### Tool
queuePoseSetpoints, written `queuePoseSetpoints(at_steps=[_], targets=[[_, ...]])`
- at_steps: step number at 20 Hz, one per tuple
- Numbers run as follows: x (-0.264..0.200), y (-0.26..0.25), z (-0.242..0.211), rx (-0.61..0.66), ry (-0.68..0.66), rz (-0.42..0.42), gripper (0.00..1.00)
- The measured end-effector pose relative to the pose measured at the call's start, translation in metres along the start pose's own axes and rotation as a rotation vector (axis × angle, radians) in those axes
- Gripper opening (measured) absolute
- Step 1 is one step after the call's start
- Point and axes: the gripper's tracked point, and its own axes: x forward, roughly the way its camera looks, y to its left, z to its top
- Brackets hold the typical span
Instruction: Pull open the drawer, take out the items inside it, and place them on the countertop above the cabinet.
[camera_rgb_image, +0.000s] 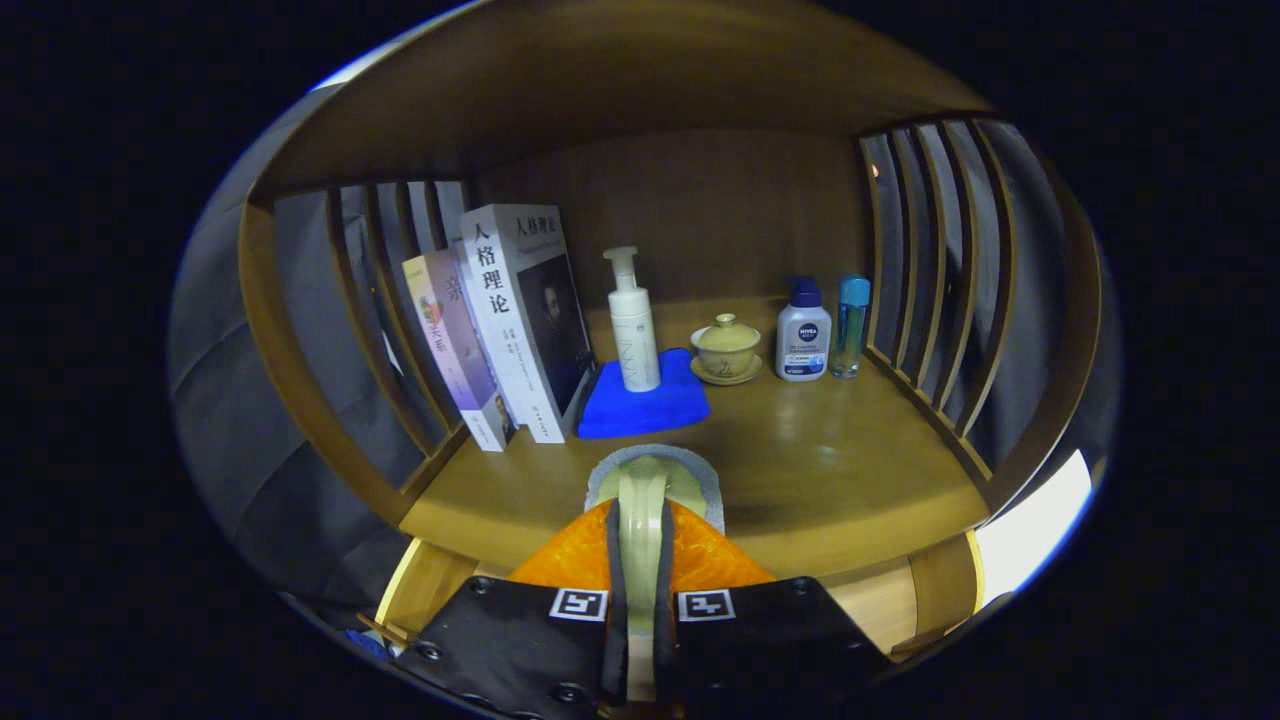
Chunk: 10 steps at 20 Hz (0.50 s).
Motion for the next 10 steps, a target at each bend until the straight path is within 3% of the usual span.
queuePoseSetpoints(at_steps=[10], targets=[[0.041,-0.017,0.003,-0.005,0.015,-0.068,0.21]])
